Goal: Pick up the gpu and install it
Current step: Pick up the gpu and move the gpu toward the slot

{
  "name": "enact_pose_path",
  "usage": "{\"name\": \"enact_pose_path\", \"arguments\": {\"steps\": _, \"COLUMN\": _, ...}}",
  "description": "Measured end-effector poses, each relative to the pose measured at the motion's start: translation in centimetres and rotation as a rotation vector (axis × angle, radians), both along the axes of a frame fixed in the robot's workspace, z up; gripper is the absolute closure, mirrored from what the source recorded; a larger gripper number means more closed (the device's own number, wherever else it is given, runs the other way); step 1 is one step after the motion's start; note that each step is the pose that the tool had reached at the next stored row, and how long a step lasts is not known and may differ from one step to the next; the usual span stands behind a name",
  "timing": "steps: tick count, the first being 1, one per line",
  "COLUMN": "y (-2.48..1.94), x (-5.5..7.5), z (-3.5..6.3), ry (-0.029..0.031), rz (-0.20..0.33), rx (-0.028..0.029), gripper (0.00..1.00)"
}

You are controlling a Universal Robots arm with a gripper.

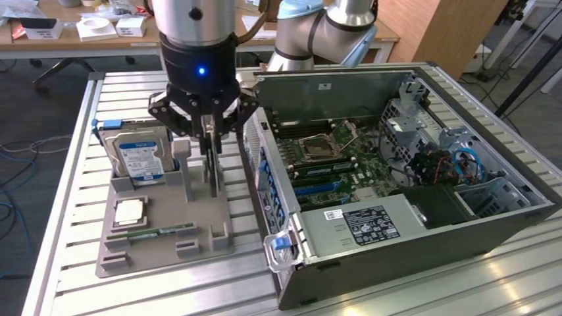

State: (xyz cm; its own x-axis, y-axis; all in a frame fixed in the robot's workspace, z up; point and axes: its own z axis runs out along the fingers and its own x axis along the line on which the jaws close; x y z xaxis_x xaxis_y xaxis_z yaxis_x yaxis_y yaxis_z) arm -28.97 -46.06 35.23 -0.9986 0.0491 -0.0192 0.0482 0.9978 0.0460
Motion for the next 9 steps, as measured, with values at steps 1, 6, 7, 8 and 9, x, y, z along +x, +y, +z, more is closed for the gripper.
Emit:
{"name": "enact_pose_path", "arguments": {"steps": 1, "y": 0.0, "x": 0.0, "z": 0.37, "ry": 0.0, "rz": 0.0, "rx": 0.0, "gripper": 0.74}}
{"name": "enact_pose_path", "arguments": {"steps": 6, "y": 0.0, "x": 0.0, "z": 2.1, "ry": 0.0001, "rz": 0.0, "rx": 0.0, "gripper": 0.74}}
{"name": "enact_pose_path", "arguments": {"steps": 7, "y": 0.0, "x": 0.0, "z": 2.43, "ry": 0.0, "rz": 0.0, "rx": 0.0001, "gripper": 0.74}}
{"name": "enact_pose_path", "arguments": {"steps": 8, "y": 0.0, "x": 0.0, "z": 2.76, "ry": 0.0, "rz": 0.0, "rx": 0.0, "gripper": 0.74}}
{"name": "enact_pose_path", "arguments": {"steps": 9, "y": 0.0, "x": 0.1, "z": 3.09, "ry": 0.0, "rz": 0.0, "rx": 0.0, "gripper": 0.74}}
